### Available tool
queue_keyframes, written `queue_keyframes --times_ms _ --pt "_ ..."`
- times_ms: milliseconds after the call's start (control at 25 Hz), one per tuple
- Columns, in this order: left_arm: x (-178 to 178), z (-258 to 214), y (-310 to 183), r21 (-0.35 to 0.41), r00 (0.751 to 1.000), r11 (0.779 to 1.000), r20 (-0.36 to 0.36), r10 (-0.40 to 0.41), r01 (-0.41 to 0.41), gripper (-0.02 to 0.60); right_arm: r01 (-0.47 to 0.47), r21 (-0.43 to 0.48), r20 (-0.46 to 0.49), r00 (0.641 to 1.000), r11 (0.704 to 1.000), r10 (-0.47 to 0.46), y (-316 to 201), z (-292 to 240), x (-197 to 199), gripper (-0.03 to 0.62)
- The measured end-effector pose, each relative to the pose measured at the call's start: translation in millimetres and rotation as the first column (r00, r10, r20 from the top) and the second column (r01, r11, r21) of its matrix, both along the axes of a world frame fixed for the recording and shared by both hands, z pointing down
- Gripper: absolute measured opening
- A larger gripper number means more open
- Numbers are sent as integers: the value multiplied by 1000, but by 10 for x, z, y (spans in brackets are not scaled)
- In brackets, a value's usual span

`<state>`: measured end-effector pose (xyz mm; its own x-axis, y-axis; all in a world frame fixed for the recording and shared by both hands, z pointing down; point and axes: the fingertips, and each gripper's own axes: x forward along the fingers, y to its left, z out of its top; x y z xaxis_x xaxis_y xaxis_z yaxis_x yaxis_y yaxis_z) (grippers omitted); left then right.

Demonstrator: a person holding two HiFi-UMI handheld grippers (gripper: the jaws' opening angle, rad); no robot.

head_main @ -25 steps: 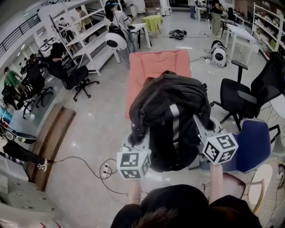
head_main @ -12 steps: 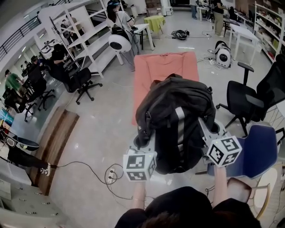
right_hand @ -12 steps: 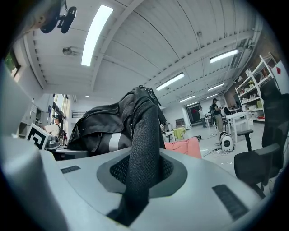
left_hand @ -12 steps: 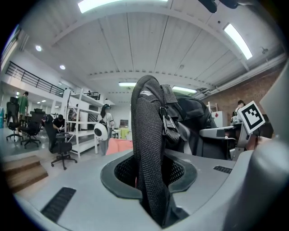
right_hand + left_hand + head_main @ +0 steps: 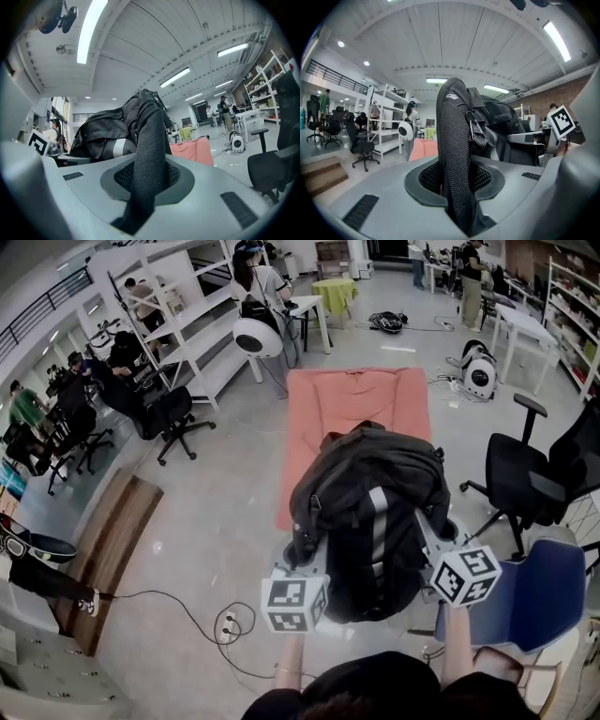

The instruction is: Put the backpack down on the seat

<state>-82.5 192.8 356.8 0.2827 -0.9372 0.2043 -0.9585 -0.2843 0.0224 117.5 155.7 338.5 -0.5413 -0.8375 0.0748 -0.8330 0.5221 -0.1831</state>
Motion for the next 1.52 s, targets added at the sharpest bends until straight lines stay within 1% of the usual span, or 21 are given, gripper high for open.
queue_keyframes --times_ms 400,760,920,1240,1520 --pt "-50 -3 -964 -12 1000 1000 -8 -19 19 114 18 -12 22 1000 1000 -18 -980 -5 -48 61" --pt "-24 138 -1733 -41 999 998 -27 -39 37 113 47 -24 -5 999 999 -47 -1825 78 -35 61" --pt "-135 220 -2034 -65 998 997 -35 -45 42 112 54 -44 -7 998 998 -54 -2128 151 -152 61" --pt "-212 337 -2779 -120 998 992 -53 -29 23 112 31 -103 -17 999 994 -33 -2841 277 -230 61" --pt "-385 701 -3414 -178 998 984 -60 17 -27 112 -11 -151 -15 1000 988 9 -3398 608 -386 61"
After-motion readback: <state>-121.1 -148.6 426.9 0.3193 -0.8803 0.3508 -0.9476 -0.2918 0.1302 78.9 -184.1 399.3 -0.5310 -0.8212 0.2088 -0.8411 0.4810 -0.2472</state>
